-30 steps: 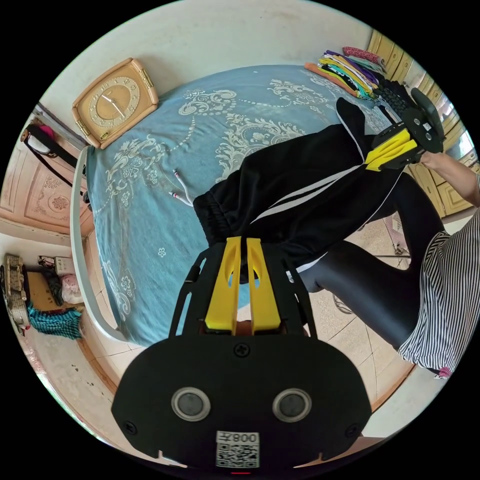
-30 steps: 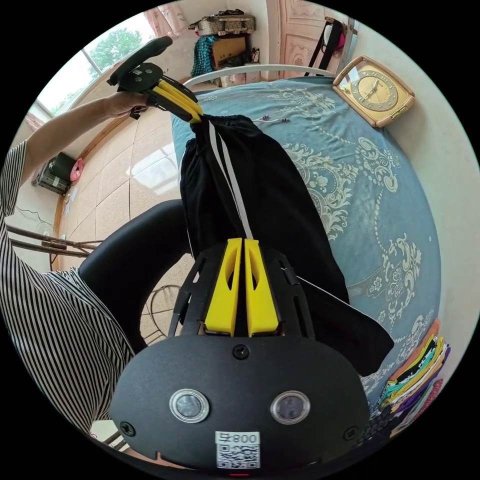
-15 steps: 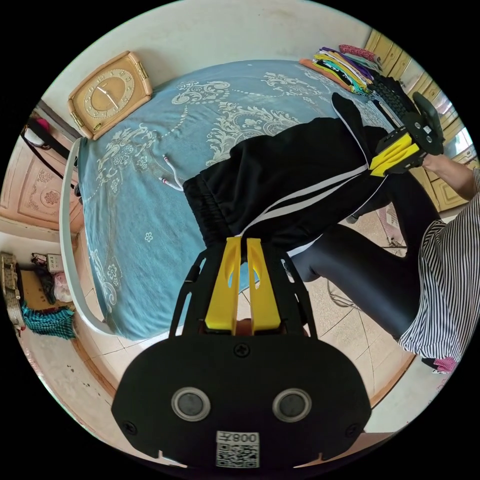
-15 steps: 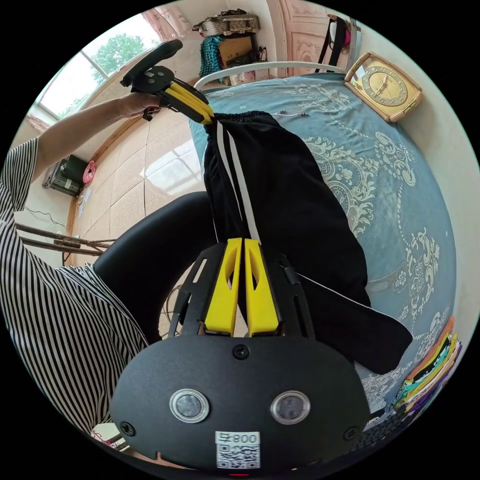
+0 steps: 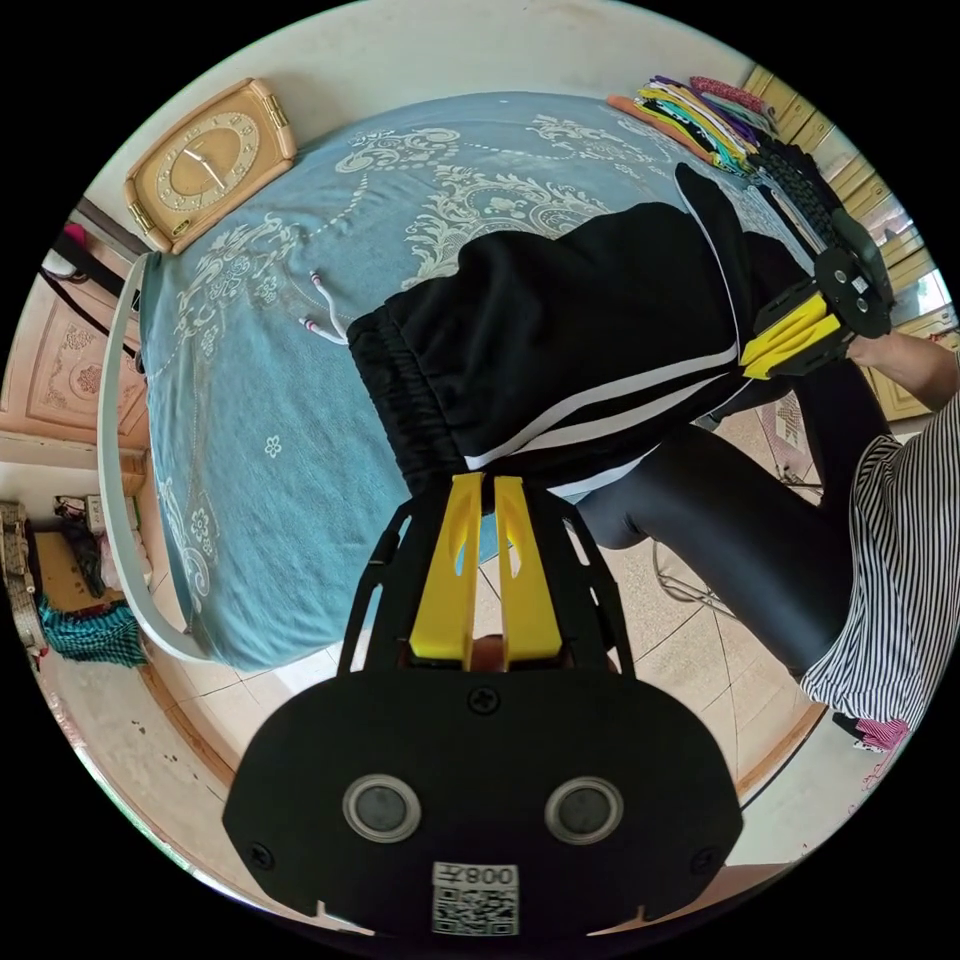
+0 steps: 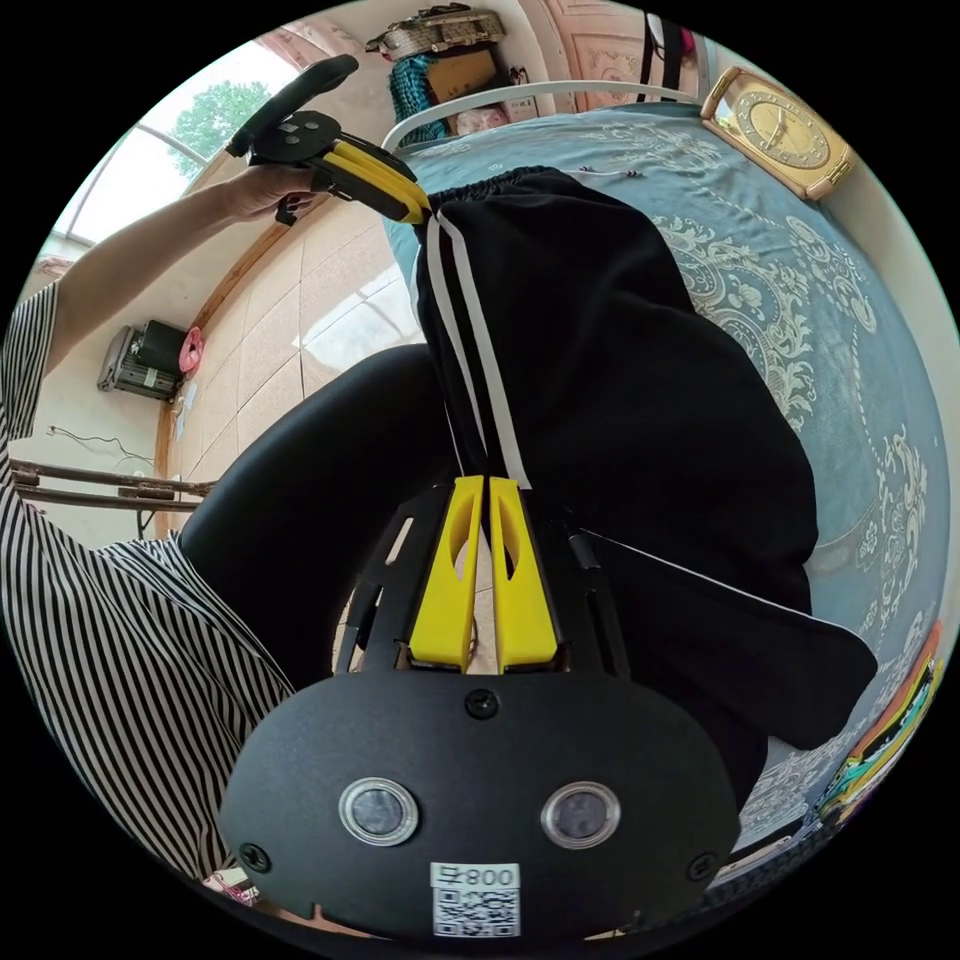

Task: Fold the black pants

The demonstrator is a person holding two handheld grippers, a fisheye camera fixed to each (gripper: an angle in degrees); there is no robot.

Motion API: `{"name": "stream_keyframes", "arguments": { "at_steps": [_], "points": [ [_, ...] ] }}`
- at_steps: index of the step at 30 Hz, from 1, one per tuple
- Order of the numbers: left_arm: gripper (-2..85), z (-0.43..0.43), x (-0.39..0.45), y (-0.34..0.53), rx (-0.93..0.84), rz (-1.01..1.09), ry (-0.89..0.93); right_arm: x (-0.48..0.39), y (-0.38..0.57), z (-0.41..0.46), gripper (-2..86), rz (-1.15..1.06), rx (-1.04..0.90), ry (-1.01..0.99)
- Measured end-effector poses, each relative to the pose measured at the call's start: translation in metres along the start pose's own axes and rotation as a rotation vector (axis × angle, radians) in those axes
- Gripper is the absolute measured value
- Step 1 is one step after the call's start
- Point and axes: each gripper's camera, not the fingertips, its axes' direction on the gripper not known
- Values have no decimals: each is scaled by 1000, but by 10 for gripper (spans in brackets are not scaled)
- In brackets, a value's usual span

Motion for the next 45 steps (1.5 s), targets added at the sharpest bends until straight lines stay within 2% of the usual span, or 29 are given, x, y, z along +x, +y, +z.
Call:
{"name": "stream_keyframes", "arguments": {
  "at_steps": [7, 12, 21, 24, 26, 28, 31, 40, 45],
  "points": [
    [14, 19, -6, 25, 15, -65, 51, 22, 20, 29, 10, 41, -8, -28],
    [17, 19, -16, 48, 99, -157, 145, 41, 37, 37, 12, 91, 19, -84],
    [20, 24, -17, 76, 413, -322, 291, 73, 72, 48, 18, 182, 75, -195],
    [13, 52, -3, 59, 361, -297, 319, 79, 82, 50, 19, 183, 76, -202],
    [7, 86, 10, 49, 204, -286, 247, 84, 88, 49, 19, 186, 79, -210],
    [5, 106, 16, 48, 158, -288, 230, 89, 97, 45, 18, 194, 93, -228],
    [3, 118, 17, 52, 194, -333, 253, 94, 113, 35, 17, 195, 132, -250],
    [1, 140, 42, 34, 217, -352, 173, 120, 154, 3, 3, 247, 247, -312],
    [2, 142, 77, 6, 322, -275, 244, 140, 173, 1, 1, 316, 258, -287]
  ]
}}
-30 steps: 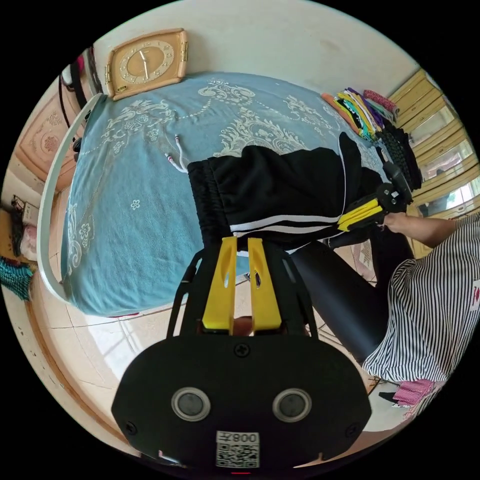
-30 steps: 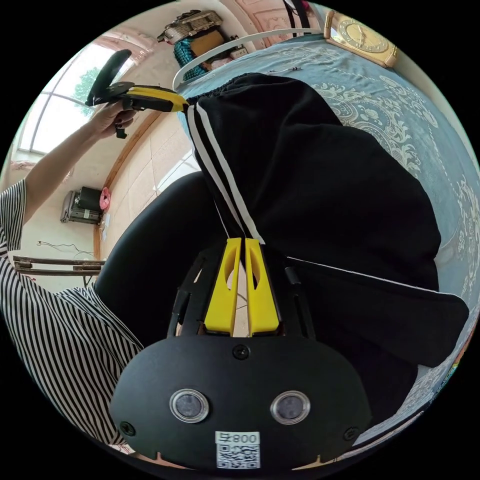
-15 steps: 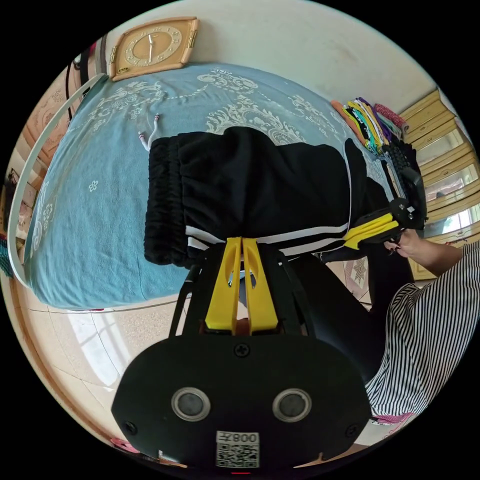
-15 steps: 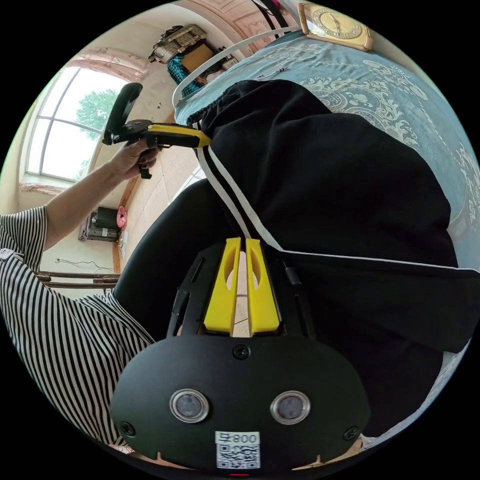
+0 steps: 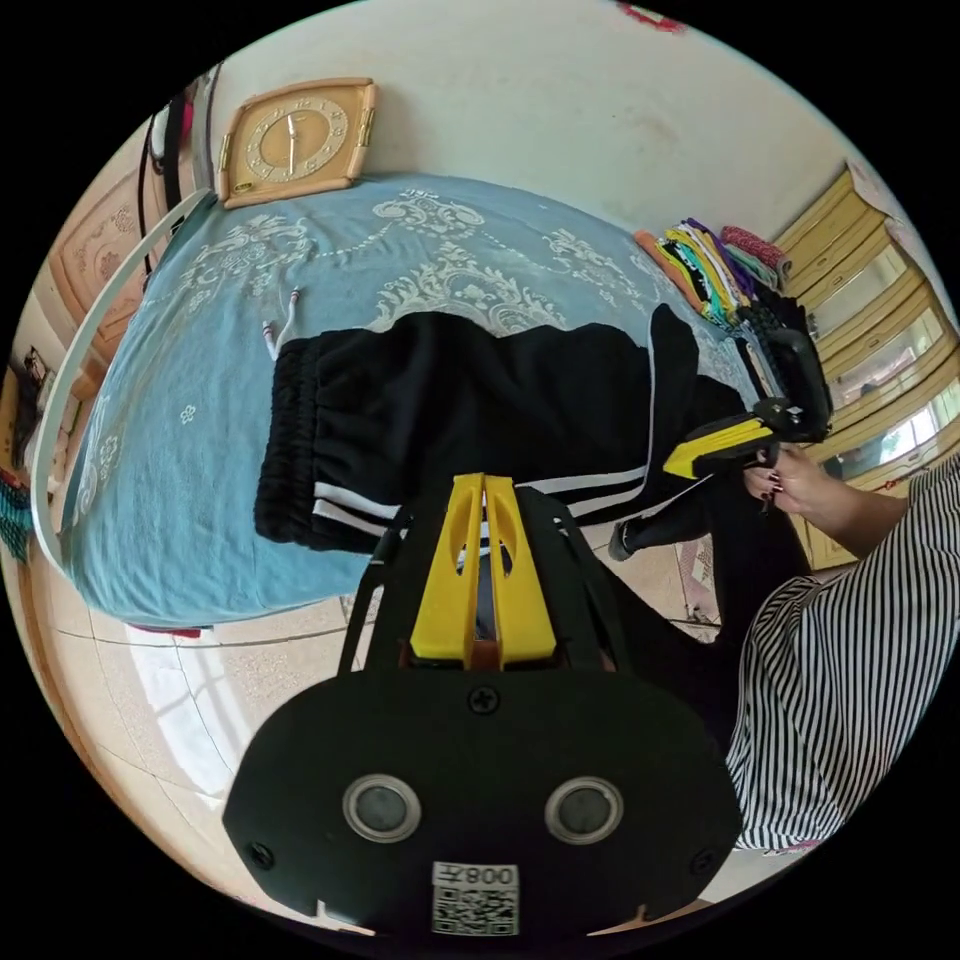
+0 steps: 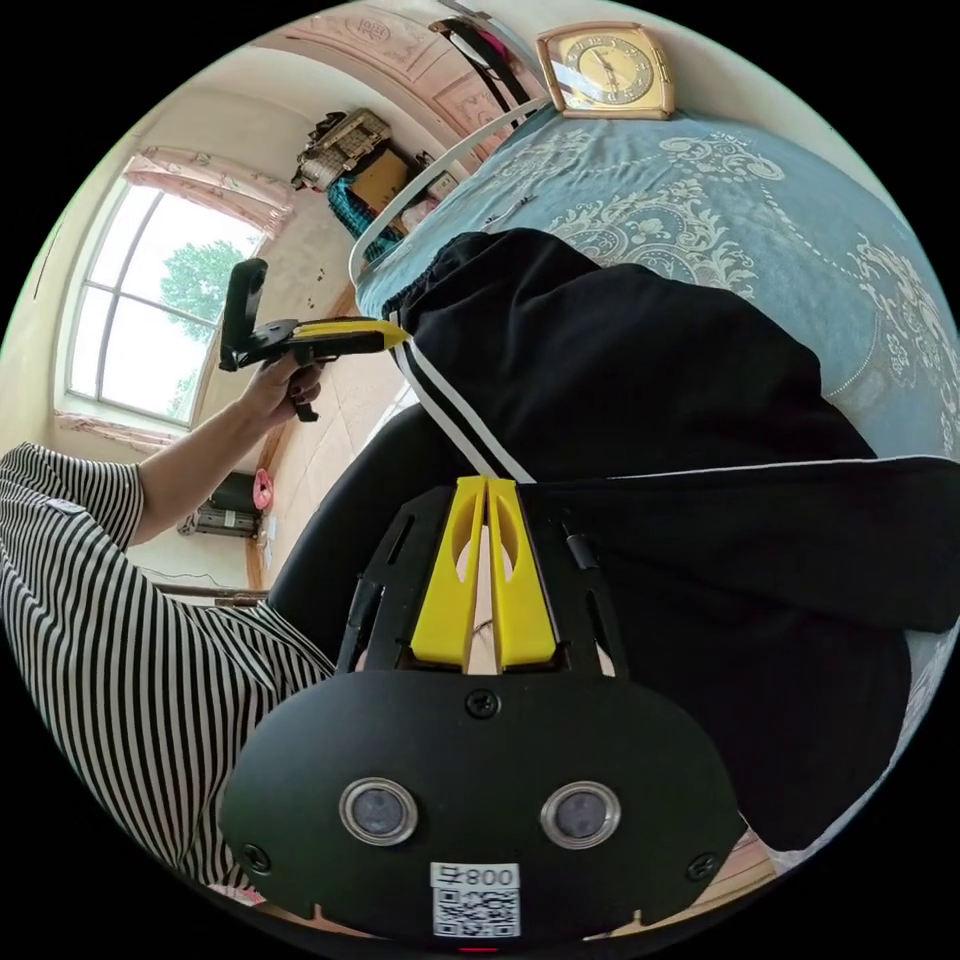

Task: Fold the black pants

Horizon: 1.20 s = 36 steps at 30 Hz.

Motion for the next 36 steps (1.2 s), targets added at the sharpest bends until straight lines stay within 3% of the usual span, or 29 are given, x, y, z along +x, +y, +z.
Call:
{"name": "stream_keyframes", "arguments": {
  "at_steps": [2, 6, 14, 20, 30, 36],
  "points": [
    [2, 28, 27, -15, -29, 82, 67, 8, 1, -3, 1, 23, 15, 21],
    [4, 92, 56, -32, -215, 173, 15, 28, 5, 10, 2, 55, -74, 70],
    [40, 137, 93, -72, -104, 169, 244, 53, 28, -58, 14, 130, 64, 135],
    [65, 213, 149, -125, -147, 251, 308, 132, 39, -141, 51, 384, 206, 280],
    [64, 304, 198, -178, -211, 239, 300, 223, 34, -201, 80, 618, 166, 413],
    [49, 349, 230, -197, -250, 252, 286, 248, 41, -190, 81, 644, 13, 426]
  ]
}}
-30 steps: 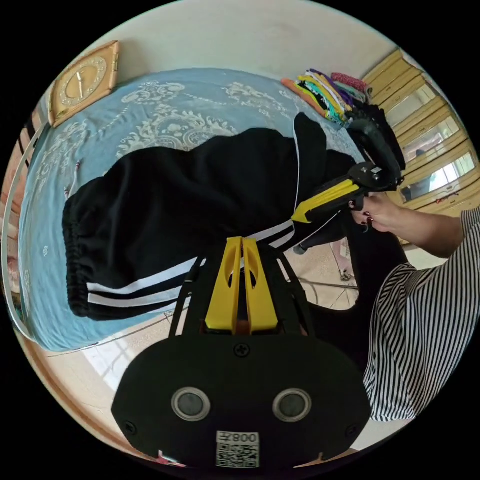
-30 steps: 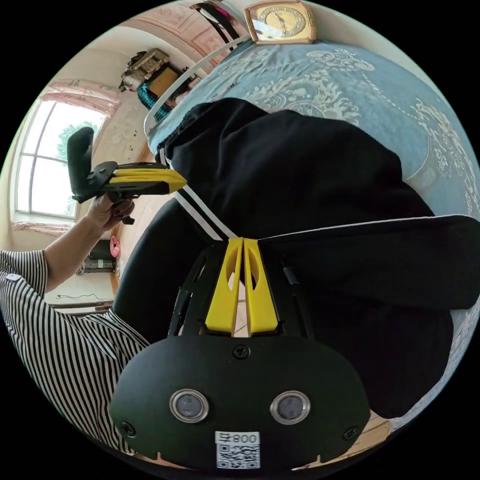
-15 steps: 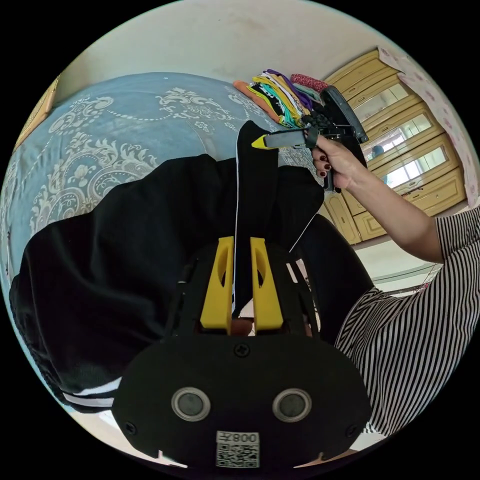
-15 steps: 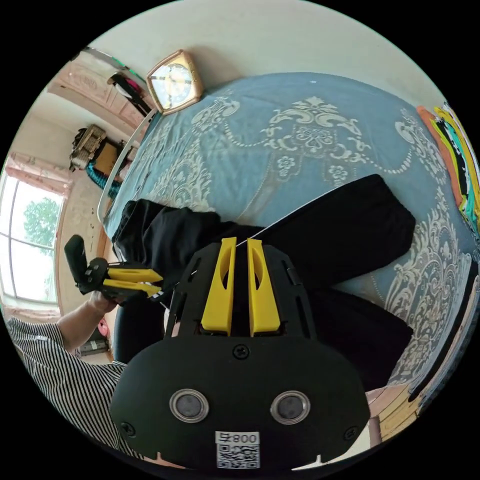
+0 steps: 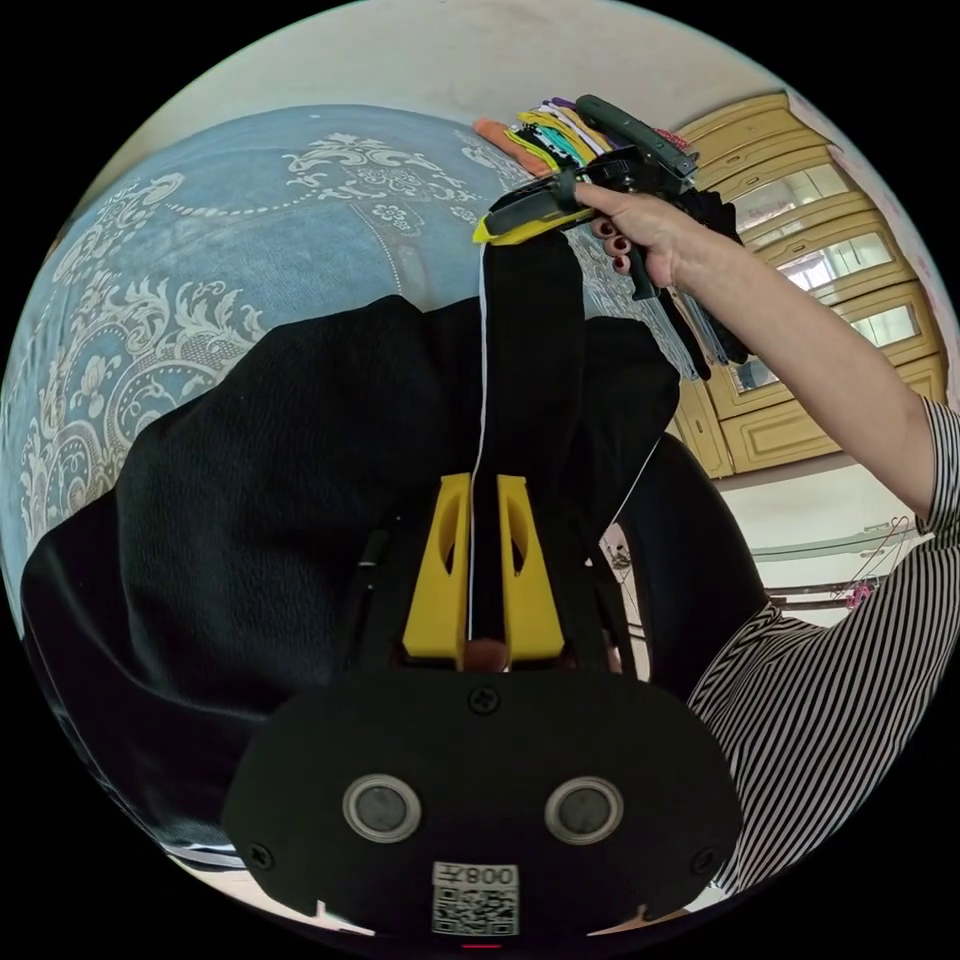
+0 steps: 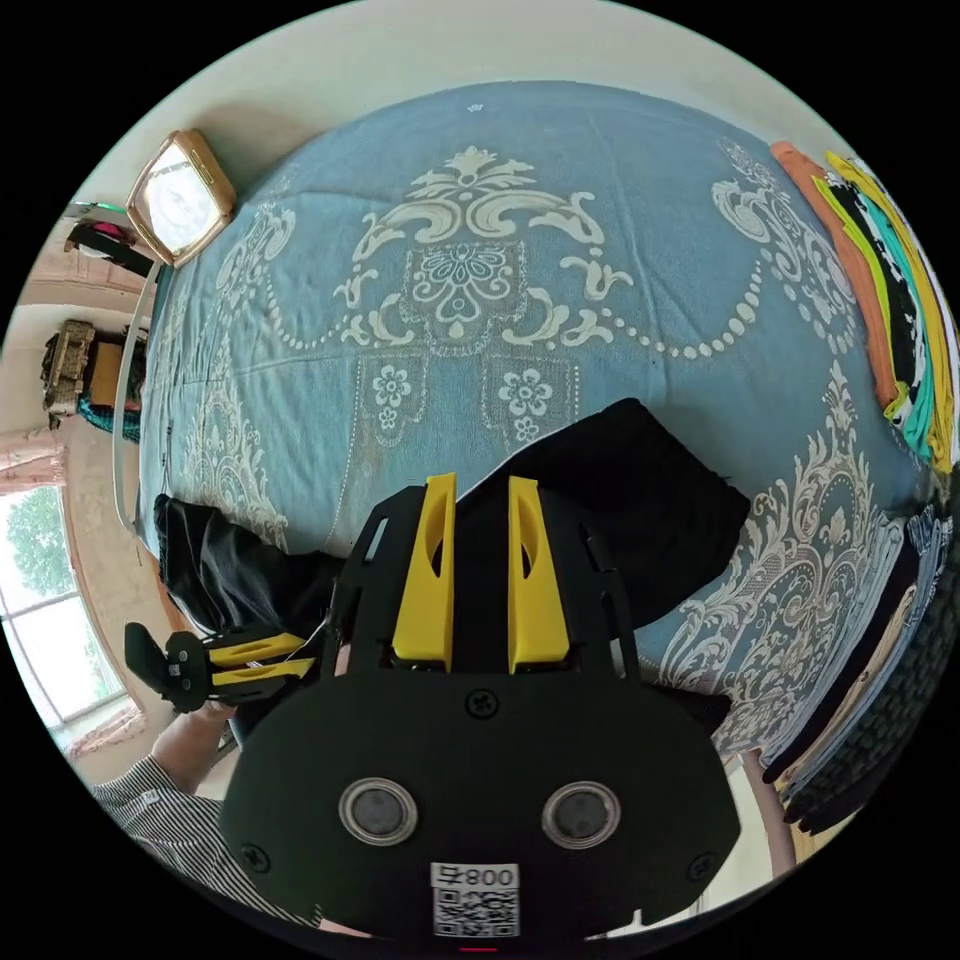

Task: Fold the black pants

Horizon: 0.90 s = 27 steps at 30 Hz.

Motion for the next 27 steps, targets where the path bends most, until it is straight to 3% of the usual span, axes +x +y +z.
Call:
{"name": "stream_keyframes", "arguments": {
  "at_steps": [11, 21, 27],
  "points": [
    [17, 51, 43, -56, 38, 36, -28, 53, 30, -4, 18, 8, -7, 30],
    [9, 77, 111, -102, 93, 206, 39, 167, 167, -77, 5, 59, 337, -276],
    [7, 121, 164, -131, -24, 337, -23, 238, 280, -70, 4, 164, 439, -373]
  ]
}}
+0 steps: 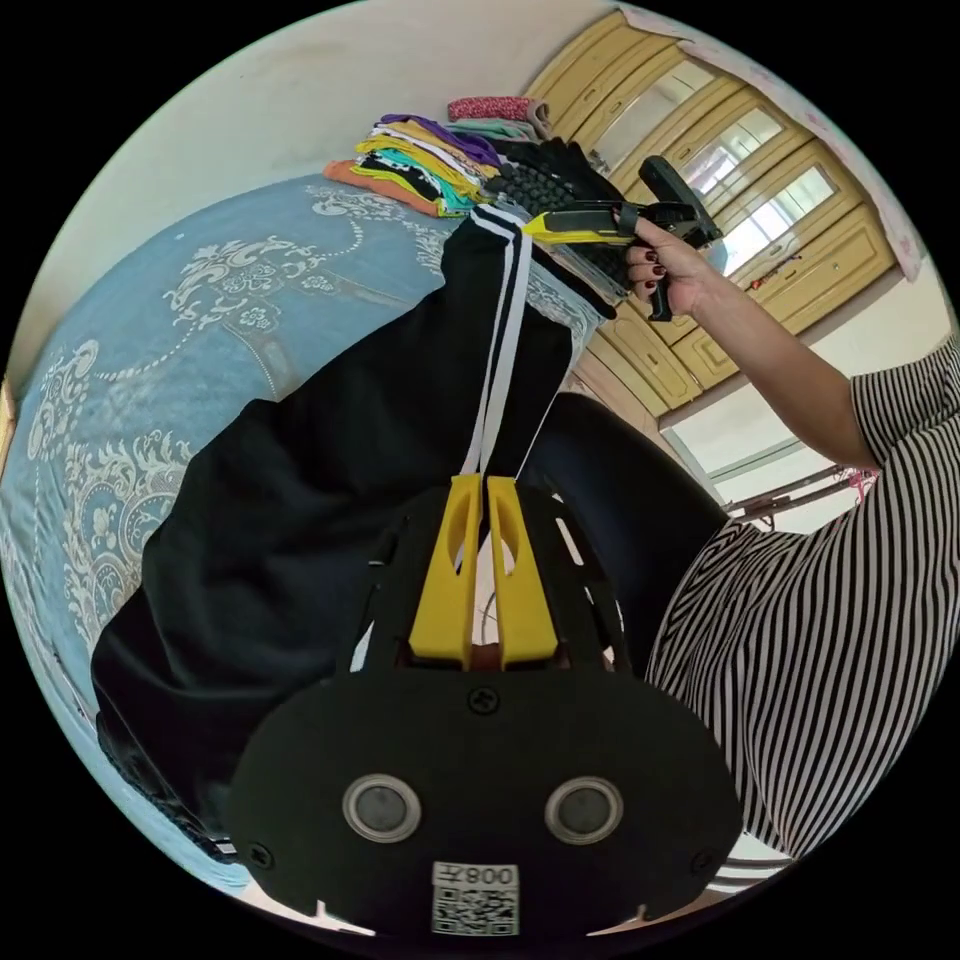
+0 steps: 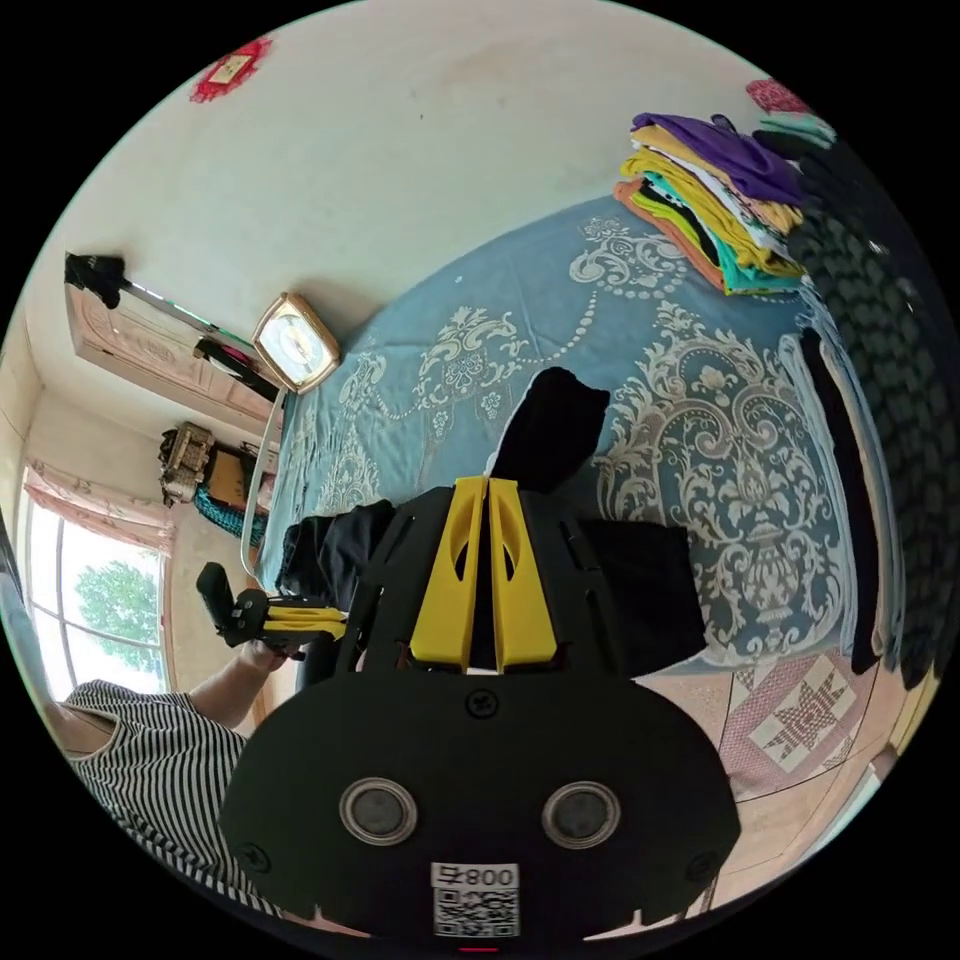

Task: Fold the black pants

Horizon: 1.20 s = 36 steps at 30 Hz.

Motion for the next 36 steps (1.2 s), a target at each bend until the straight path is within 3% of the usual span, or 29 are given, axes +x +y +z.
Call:
{"name": "stream_keyframes", "arguments": {
  "at_steps": [11, 19, 25, 31, 36],
  "points": [
    [18, 117, 24, -75, -314, 4, -69, 143, 117, 12, 5, 272, -95, -61],
    [36, 119, 45, -149, -272, 87, -6, 203, 148, 11, 24, 281, -73, -168],
    [68, 139, 39, -245, -169, 142, 48, 225, 164, -15, 63, 260, 37, -118],
    [84, 191, 0, -354, -154, 51, 114, 242, 157, -7, 77, 242, 28, -117],
    [78, 225, -13, -408, -199, 38, 69, 249, 162, 2, 70, 246, 4, -83]
  ]
}}
